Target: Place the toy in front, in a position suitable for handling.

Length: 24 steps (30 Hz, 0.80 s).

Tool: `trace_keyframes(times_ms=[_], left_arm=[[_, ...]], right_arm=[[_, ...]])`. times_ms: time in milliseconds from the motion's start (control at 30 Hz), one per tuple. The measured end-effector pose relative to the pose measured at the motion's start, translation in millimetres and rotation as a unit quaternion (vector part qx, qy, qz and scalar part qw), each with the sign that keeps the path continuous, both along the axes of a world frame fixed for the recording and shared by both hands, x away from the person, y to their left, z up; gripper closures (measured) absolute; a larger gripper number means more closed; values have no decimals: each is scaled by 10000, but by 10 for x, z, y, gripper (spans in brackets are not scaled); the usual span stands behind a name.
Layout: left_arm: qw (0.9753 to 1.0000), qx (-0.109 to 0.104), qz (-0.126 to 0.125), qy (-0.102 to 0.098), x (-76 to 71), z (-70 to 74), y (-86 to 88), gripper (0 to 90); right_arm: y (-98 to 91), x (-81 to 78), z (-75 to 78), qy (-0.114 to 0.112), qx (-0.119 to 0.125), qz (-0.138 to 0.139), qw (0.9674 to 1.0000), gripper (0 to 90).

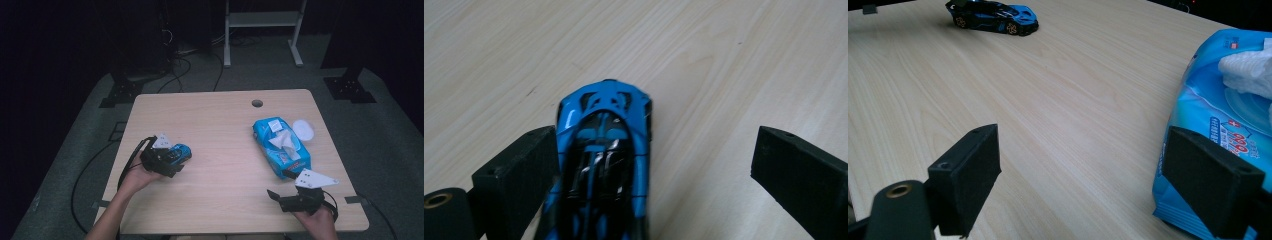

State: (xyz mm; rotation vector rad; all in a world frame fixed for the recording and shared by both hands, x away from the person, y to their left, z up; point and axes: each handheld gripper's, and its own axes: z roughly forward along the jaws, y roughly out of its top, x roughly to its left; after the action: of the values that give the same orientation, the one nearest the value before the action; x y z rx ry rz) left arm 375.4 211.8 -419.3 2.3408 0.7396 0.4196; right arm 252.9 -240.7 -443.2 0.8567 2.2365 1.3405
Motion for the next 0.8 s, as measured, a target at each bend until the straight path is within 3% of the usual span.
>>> trace_keyframes(times_ms=[167, 333, 400, 800], left_arm=[[9999, 115, 89, 42, 74, 13, 68, 49], [9995, 153, 187, 205, 168, -38, 132, 49], [9988, 320, 180, 310, 216, -67, 126, 49], [9958, 651, 75, 637, 383, -144, 28, 58]], right_arm=[[8, -3, 7, -19, -20, 20, 10000, 148], [22, -11, 11, -27, -64, 48, 10000, 148], [25, -14, 14, -31, -89, 53, 9999, 148], [46, -29, 20, -57, -159, 98, 9998, 148]])
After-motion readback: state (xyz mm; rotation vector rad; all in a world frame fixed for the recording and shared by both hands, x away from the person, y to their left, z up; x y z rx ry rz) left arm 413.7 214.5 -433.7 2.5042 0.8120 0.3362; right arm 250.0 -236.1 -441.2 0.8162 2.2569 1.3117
